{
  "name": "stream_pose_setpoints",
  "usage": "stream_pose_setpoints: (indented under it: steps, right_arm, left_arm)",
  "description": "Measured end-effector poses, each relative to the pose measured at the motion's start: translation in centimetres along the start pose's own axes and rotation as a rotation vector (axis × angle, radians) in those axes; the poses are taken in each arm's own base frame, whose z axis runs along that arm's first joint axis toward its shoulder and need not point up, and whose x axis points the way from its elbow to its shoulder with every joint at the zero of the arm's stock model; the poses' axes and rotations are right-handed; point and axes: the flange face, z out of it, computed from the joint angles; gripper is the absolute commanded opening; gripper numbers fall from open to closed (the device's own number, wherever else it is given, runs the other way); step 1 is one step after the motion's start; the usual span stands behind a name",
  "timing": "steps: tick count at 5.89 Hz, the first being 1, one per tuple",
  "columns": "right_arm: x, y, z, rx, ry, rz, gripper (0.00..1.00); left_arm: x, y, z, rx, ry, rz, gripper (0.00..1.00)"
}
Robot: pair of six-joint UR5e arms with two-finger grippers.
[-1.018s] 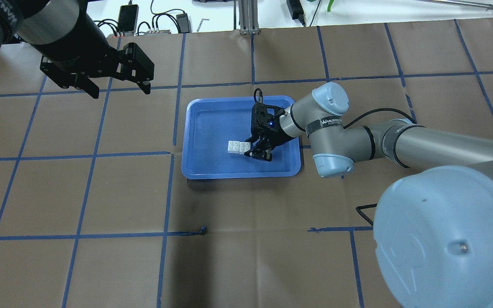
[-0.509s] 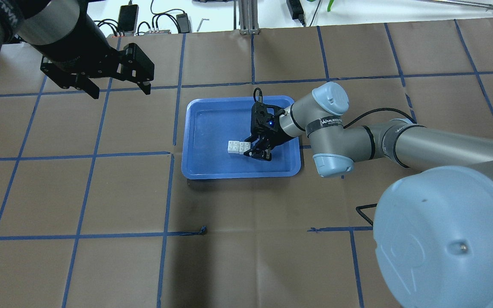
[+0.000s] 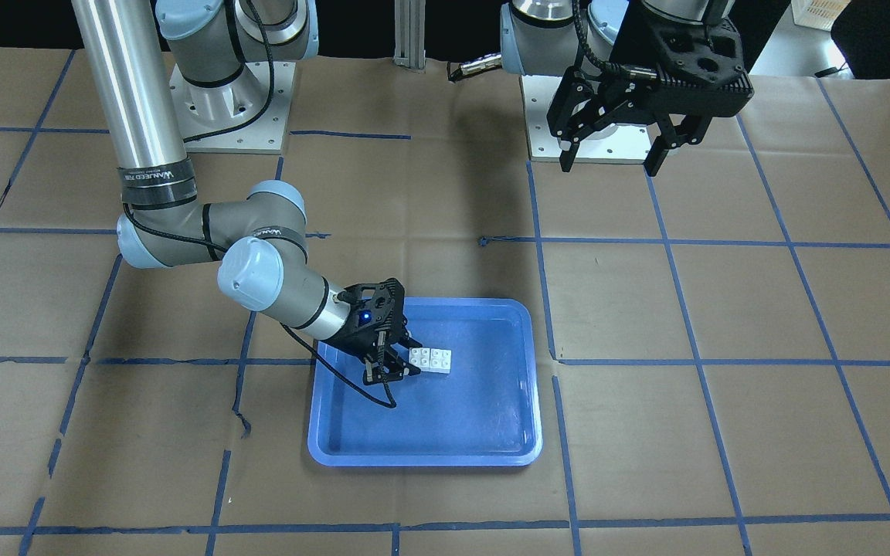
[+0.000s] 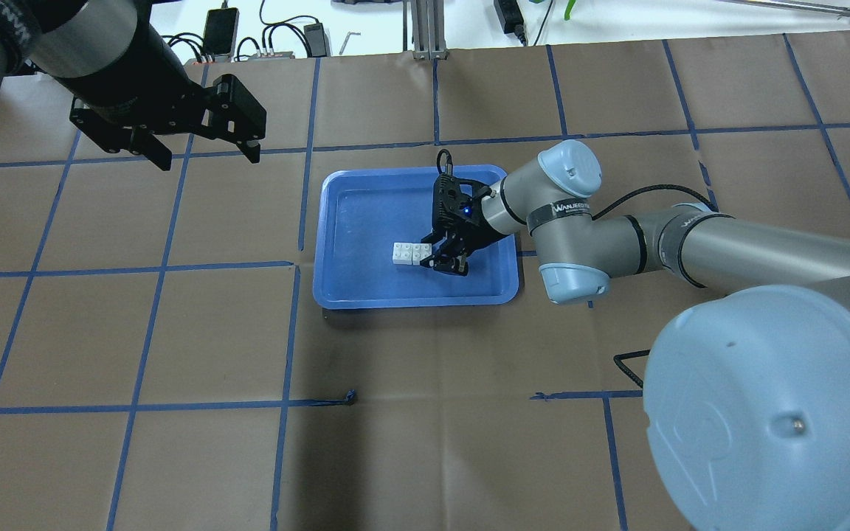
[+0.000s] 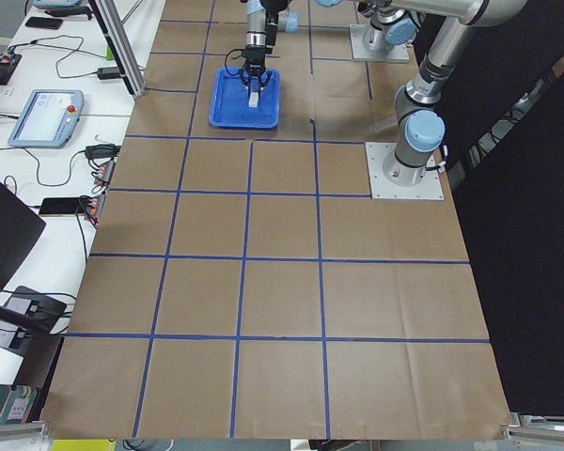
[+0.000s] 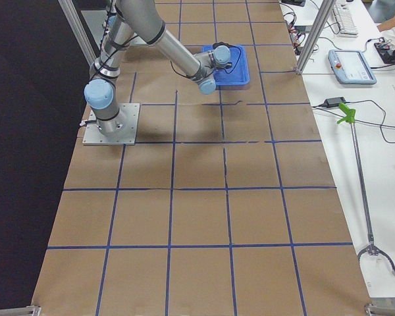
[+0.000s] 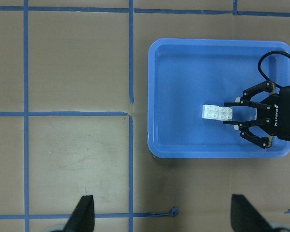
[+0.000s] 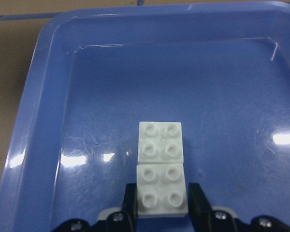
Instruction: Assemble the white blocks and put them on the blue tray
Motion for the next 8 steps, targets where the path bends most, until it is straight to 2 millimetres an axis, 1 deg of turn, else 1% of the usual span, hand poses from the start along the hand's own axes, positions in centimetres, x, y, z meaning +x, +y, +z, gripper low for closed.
stream_pose_setpoints:
  steps: [1, 2, 3, 4, 5, 7, 8]
  right_arm:
    - [0.0, -0.1, -0.1, -0.002, 0.001, 0.0, 0.99]
    - [0.3, -0.3, -0.4, -0.001, 0.009, 0.032, 1.0]
    - [1.4, -1.4, -1.6, -0.008, 0.039, 0.09, 1.0]
    - [2.8, -2.8, -3.7, -0.045, 0.074, 0.139, 1.0]
    - [3.7, -4.0, -6.2, -0.109, 0.089, 0.182, 1.0]
    - [3.6, -5.8, -11.9, -0.289, 0.132, 0.304, 1.0]
    - [3.7, -6.7, -14.9, -0.379, 0.191, 0.405, 1.0]
  left_arm:
    - [0.0, 0.0, 0.0, 0.0, -0.001, 0.0, 1.0]
    - [0.0, 0.0, 0.0, -0.001, -0.001, 0.001, 1.0]
    - [0.1, 0.0, 0.0, -0.001, 0.0, 0.001, 1.0]
    - [0.1, 0.0, 0.0, 0.0, 0.0, 0.001, 1.0]
    - [0.1, 0.0, 0.0, 0.0, 0.001, 0.001, 1.0]
    - [0.1, 0.0, 0.0, -0.001, 0.001, 0.002, 1.0]
    - [0.1, 0.1, 0.0, -0.001, 0.001, 0.001, 1.0]
